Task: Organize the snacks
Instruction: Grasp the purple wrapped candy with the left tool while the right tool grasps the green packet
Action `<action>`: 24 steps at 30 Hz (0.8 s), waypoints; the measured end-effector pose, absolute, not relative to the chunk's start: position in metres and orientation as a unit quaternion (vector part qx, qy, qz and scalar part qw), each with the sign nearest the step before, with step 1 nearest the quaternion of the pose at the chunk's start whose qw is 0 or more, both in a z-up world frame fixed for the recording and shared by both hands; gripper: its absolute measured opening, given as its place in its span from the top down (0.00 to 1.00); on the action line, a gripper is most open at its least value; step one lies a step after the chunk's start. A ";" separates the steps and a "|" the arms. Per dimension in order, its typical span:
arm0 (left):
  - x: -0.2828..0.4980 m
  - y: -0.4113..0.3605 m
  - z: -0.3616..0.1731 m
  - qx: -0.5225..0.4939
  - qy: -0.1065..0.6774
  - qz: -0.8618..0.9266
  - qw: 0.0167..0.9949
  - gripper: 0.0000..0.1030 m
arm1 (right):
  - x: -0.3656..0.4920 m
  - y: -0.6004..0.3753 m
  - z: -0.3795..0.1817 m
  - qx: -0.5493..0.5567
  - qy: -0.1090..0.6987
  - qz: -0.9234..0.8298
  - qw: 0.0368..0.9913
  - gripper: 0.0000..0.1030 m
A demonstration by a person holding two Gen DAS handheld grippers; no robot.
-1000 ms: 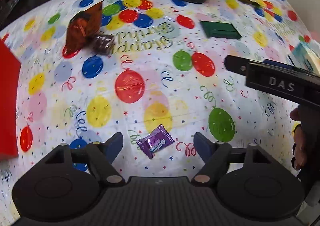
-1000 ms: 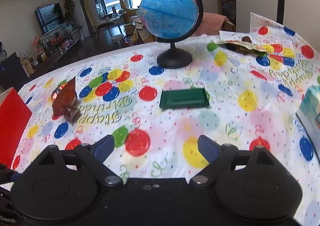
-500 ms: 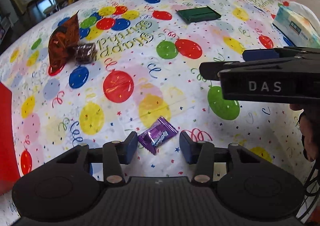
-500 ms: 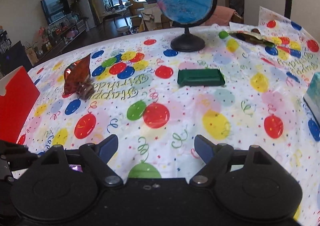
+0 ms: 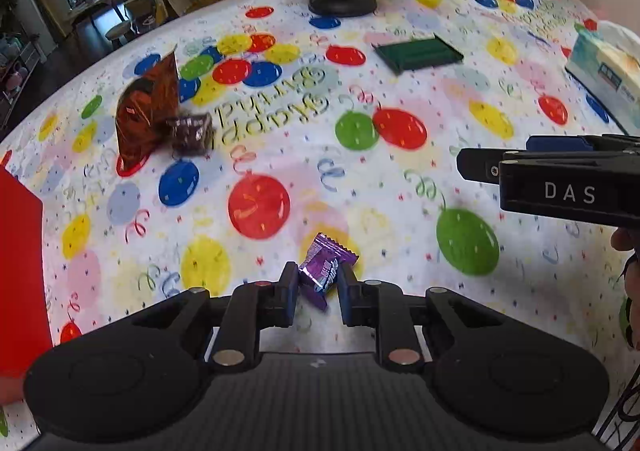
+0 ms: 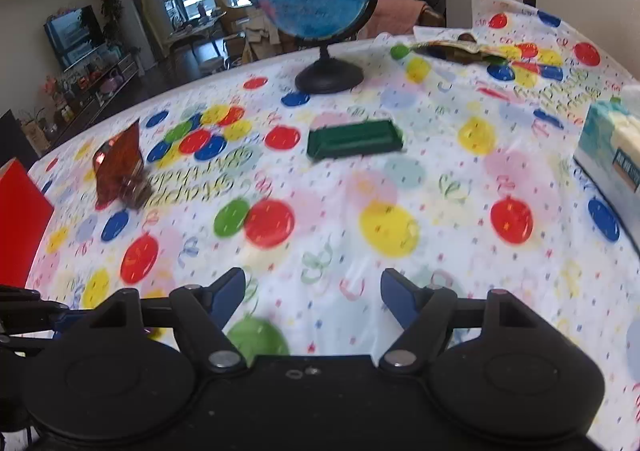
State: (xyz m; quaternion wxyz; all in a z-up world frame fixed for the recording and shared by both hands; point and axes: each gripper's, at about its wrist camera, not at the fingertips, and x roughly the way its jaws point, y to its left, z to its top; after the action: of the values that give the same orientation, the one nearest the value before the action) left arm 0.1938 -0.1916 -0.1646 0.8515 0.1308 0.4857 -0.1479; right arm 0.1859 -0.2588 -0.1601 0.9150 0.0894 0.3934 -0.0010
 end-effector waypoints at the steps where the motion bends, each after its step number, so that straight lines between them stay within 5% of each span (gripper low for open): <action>1: 0.197 -0.192 -0.162 0.129 0.482 -0.147 0.854 0.81 | 0.189 -0.260 -0.158 0.087 0.390 -0.004 0.917 0.28; 8: 0.226 -0.198 -0.136 0.104 0.458 -0.134 0.873 0.81 | 0.221 -0.272 -0.140 0.066 0.364 0.000 0.929 0.29; 16: 0.263 -0.219 -0.120 0.104 0.425 -0.116 0.892 0.81 | 0.282 -0.292 -0.144 0.090 0.374 0.002 0.923 0.10; 24: 0.276 -0.217 -0.132 0.095 0.440 -0.101 0.887 0.81 | 0.322 -0.285 -0.170 0.024 0.391 -0.016 0.920 0.09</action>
State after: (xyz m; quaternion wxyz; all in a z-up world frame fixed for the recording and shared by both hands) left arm 0.2763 -0.2171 -0.1317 0.8871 0.0952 0.4403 -0.1005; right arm 0.3221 -0.2848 -0.1700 0.9198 0.0238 0.3914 -0.0161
